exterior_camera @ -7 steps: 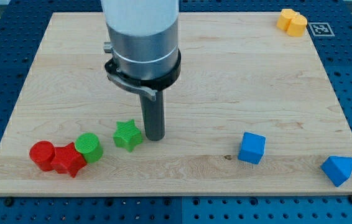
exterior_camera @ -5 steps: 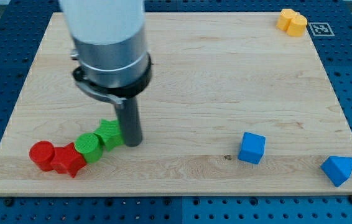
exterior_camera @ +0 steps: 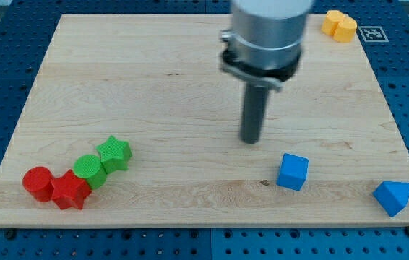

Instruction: Slide the blue cube to red circle

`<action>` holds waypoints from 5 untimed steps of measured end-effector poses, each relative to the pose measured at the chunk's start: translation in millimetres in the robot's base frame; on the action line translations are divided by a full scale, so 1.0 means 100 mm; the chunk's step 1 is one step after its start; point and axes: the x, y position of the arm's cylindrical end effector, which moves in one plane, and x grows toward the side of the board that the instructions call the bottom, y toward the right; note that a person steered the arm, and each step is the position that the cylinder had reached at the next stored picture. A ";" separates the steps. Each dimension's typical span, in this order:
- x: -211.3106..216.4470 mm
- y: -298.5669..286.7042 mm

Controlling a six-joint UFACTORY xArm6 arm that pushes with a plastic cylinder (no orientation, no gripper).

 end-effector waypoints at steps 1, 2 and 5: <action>0.04 0.66; 0.20 1.01; 0.67 0.61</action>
